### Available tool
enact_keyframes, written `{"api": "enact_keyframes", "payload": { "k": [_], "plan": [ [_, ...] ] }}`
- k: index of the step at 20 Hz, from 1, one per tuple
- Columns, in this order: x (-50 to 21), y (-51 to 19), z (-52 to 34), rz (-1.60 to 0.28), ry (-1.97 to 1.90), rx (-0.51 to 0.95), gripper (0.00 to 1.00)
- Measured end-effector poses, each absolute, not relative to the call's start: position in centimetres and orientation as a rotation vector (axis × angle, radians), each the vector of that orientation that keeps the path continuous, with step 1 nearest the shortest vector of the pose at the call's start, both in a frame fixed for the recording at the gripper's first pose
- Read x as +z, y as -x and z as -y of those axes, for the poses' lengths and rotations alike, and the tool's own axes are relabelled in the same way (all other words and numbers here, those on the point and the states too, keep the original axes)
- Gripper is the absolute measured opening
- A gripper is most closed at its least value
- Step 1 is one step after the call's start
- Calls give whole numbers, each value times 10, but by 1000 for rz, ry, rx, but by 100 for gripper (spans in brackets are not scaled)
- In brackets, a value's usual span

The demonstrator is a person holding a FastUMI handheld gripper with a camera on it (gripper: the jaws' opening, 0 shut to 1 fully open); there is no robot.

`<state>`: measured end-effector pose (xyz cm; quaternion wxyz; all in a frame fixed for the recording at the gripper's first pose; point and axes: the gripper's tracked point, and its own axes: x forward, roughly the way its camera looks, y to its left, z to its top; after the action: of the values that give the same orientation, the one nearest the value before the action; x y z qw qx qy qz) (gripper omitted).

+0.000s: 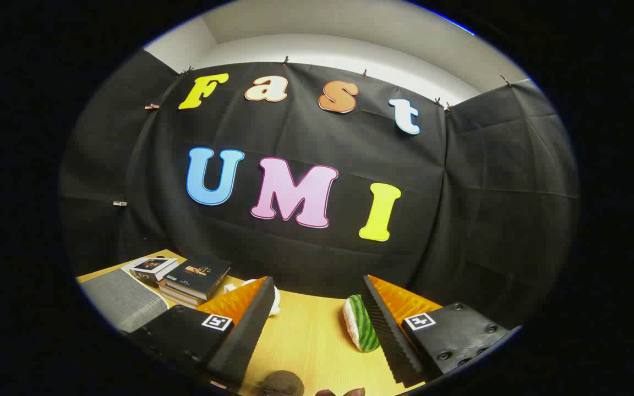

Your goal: Open the storage box then place both shoes into the box .Put the left shoe in first, then the right shoe, with the right side of both shoes facing outward in a uniform manner.

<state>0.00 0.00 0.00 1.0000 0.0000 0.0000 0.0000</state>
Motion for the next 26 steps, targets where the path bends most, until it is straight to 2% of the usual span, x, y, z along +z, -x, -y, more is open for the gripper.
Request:
{"api": "enact_keyframes", "payload": {
  "k": [16, 21, 26],
  "plan": [
    [0, 4, -12, 9, 47, 58, 97],
    [2, 2, -40, 5, 10, 172, 97],
    [-38, 7, -110, -252, -176, 441, 97]
  ]
}}
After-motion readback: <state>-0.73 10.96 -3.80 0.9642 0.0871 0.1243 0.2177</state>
